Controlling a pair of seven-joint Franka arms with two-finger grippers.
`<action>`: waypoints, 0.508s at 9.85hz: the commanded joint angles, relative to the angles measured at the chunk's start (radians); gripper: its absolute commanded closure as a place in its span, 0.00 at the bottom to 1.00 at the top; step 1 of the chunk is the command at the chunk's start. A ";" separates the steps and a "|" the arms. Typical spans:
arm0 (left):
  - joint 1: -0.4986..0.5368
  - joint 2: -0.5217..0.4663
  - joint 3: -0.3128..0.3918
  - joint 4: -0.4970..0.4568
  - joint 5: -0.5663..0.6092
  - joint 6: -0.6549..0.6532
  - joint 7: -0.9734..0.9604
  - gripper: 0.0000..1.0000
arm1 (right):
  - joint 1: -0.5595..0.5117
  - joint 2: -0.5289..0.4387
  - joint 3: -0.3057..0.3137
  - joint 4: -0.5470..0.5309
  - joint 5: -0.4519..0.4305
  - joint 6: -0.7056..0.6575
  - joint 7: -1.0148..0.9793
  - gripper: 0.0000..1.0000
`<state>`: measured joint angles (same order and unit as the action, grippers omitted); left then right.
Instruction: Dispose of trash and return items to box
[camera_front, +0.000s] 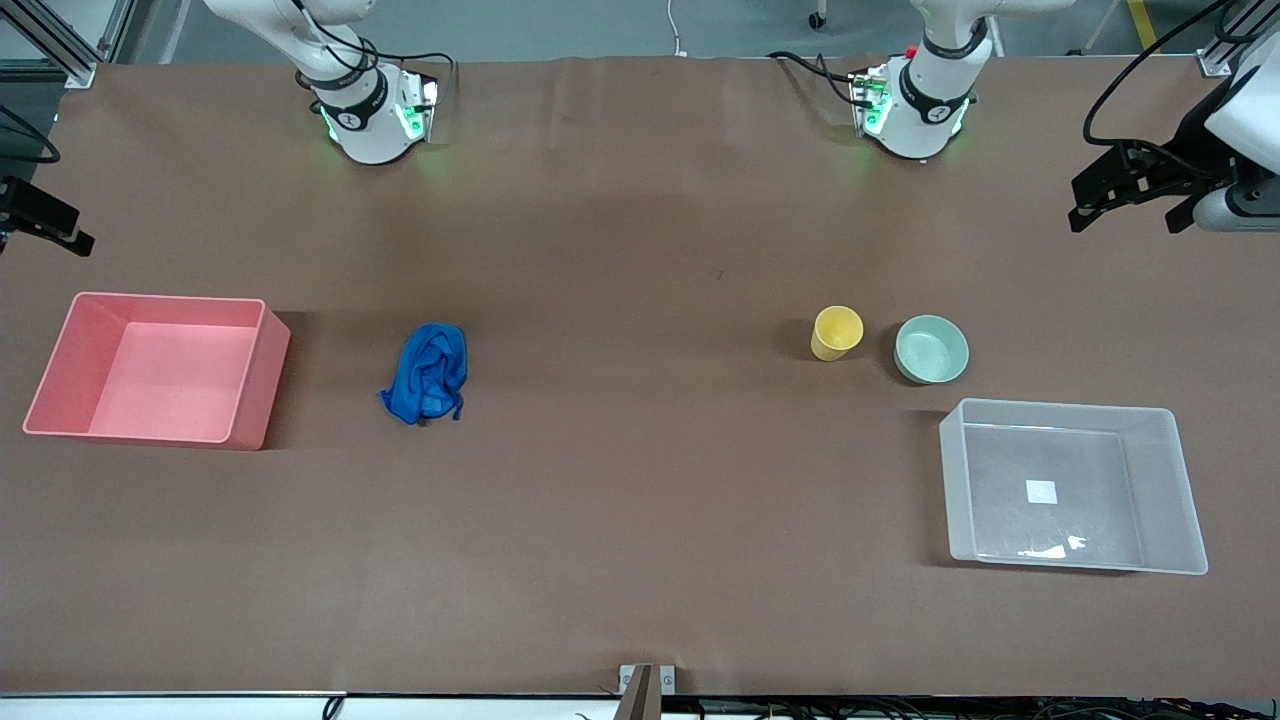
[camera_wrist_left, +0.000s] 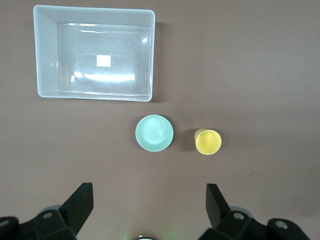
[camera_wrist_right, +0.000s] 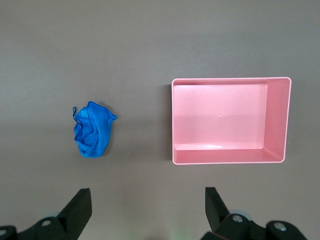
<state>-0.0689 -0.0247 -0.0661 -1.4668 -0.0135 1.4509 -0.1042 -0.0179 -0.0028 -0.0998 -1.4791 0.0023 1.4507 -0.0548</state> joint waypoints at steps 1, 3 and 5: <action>0.001 -0.009 -0.003 -0.033 0.009 -0.006 0.009 0.01 | -0.013 -0.014 0.006 -0.015 0.001 0.003 -0.016 0.00; 0.003 -0.009 0.003 -0.032 0.004 -0.006 0.011 0.01 | -0.013 -0.014 0.006 -0.015 0.001 0.003 -0.016 0.00; 0.008 -0.007 0.006 -0.038 0.004 -0.021 0.024 0.01 | 0.002 -0.013 0.012 -0.007 0.001 0.006 -0.002 0.00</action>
<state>-0.0651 -0.0262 -0.0615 -1.4670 -0.0135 1.4453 -0.1025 -0.0177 -0.0028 -0.0981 -1.4790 0.0027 1.4518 -0.0555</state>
